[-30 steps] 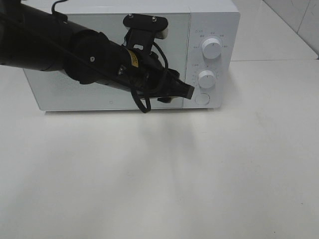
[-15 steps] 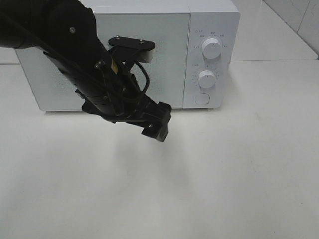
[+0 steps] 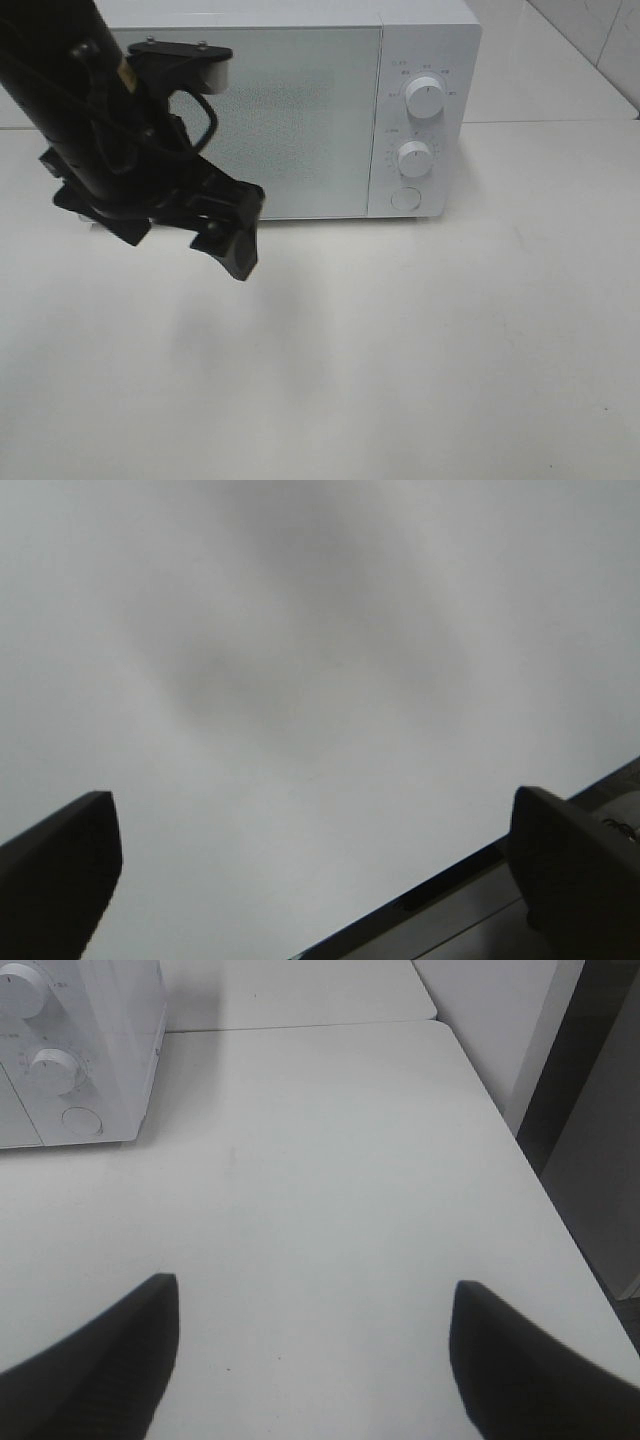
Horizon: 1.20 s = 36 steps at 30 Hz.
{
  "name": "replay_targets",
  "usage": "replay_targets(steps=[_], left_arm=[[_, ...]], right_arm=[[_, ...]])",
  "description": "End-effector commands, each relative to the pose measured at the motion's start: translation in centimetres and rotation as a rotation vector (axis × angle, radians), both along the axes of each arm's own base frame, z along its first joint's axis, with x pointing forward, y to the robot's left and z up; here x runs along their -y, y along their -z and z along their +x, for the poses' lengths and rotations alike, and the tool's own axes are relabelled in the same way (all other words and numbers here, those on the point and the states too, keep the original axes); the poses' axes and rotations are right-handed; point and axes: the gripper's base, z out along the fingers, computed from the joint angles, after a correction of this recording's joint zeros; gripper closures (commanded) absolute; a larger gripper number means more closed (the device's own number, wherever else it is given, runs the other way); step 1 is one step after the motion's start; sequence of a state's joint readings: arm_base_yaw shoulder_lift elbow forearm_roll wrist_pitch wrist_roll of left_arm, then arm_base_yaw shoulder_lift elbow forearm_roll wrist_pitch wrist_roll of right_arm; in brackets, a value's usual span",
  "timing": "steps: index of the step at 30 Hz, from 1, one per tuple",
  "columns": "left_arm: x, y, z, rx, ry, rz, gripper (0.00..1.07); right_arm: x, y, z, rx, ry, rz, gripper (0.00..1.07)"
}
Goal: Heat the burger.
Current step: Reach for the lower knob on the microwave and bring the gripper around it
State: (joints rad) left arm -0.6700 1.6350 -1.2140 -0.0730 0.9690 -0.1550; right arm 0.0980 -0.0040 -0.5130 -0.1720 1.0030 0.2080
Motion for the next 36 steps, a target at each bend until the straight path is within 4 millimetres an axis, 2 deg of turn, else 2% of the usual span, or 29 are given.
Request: replay_targets(steps=[1, 2, 4, 5, 7, 9, 10, 11, 12, 13, 15, 16, 17, 19, 20, 22, 23, 25, 26, 28, 29, 31, 32, 34, 36], left_arm=[[-2.5, -1.0, 0.9, -0.016, -0.078, 0.015, 0.09], [-2.5, -1.0, 0.9, -0.016, -0.078, 0.015, 0.09], [-4.7, -1.4, 1.5, -0.040, -0.125, 0.032, 0.09], [-4.7, -1.4, 1.5, -0.040, -0.125, 0.032, 0.09], [-7.8, -2.0, 1.9, -0.094, -0.185, 0.055, 0.09], [-8.4, -2.3, 1.9, -0.098, -0.195, 0.053, 0.09], [-9.9, -2.7, 1.9, -0.103, -0.228, 0.048, 0.09], [-9.9, -2.7, 1.9, -0.103, -0.228, 0.048, 0.09], [-10.4, -2.9, 1.8, -0.099, -0.245, 0.040, 0.09], [-11.9, -3.3, 1.6, -0.086, -0.295, 0.026, 0.09], [-12.7, -3.4, 1.4, -0.084, -0.321, 0.022, 0.09], [-14.1, -3.7, 0.7, -0.077, -0.359, 0.016, 0.09], [-14.1, -3.7, 0.7, -0.077, -0.359, 0.016, 0.09], [-16.1, -3.6, -0.6, -0.074, -0.412, 0.016, 0.09], [-16.1, -3.6, -0.6, -0.074, -0.412, 0.016, 0.09], [-17.9, -3.2, -2.2, -0.084, -0.469, 0.012, 0.09], [-17.9, -3.2, -2.2, -0.084, -0.469, 0.012, 0.09], [-19.2, -2.5, -4.1, -0.091, -0.492, 0.025, 0.09], [-19.2, -2.5, -4.1, -0.091, -0.492, 0.025, 0.09], [-19.7, -2.1, -6.1, -0.084, -0.492, 0.038, 0.09], [-19.7, -2.1, -6.1, -0.084, -0.492, 0.038, 0.09], [-19.8, -1.7, -8.0, -0.069, -0.485, 0.052, 0.09], [-19.8, -1.7, -8.0, -0.069, -0.485, 0.052, 0.09], [-20.0, -1.5, -9.8, -0.034, -0.483, 0.065, 0.09], [-20.1, -1.5, -10.3, -0.018, -0.482, 0.069, 0.09]], right_arm=[[0.1, 0.0, -0.4, 0.027, 0.006, -0.007, 0.34], [0.1, 0.0, -0.4, 0.027, 0.006, -0.007, 0.34], [0.1, 0.0, -0.4, 0.027, 0.006, -0.007, 0.34], [0.1, 0.0, -0.4, 0.027, 0.006, -0.007, 0.34], [0.1, 0.0, -0.4, 0.027, 0.006, -0.007, 0.34], [0.1, 0.0, -0.4, 0.027, 0.006, -0.007, 0.34], [0.1, 0.0, -0.4, 0.027, 0.006, -0.007, 0.34], [0.1, 0.0, -0.4, 0.027, 0.006, -0.007, 0.34], [0.1, 0.0, -0.4, 0.027, 0.006, -0.007, 0.34], [0.1, 0.0, -0.4, 0.027, 0.006, -0.007, 0.34], [0.1, 0.0, -0.4, 0.027, 0.006, -0.007, 0.34], [0.1, 0.0, -0.4, 0.027, 0.006, -0.007, 0.34], [0.1, 0.0, -0.4, 0.027, 0.006, -0.007, 0.34], [0.1, 0.0, -0.4, 0.027, 0.006, -0.007, 0.34], [0.1, 0.0, -0.4, 0.027, 0.006, -0.007, 0.34], [0.1, 0.0, -0.4, 0.027, 0.006, -0.007, 0.34], [0.1, 0.0, -0.4, 0.027, 0.006, -0.007, 0.34], [0.1, 0.0, -0.4, 0.027, 0.006, -0.007, 0.34], [0.1, 0.0, -0.4, 0.027, 0.006, -0.007, 0.34], [0.1, 0.0, -0.4, 0.027, 0.006, -0.007, 0.34], [0.1, 0.0, -0.4, 0.027, 0.006, -0.007, 0.34], [0.1, 0.0, -0.4, 0.027, 0.006, -0.007, 0.34], [0.1, 0.0, -0.4, 0.027, 0.006, -0.007, 0.34], [0.1, 0.0, -0.4, 0.027, 0.006, -0.007, 0.34], [0.1, 0.0, -0.4, 0.027, 0.006, -0.007, 0.34]])
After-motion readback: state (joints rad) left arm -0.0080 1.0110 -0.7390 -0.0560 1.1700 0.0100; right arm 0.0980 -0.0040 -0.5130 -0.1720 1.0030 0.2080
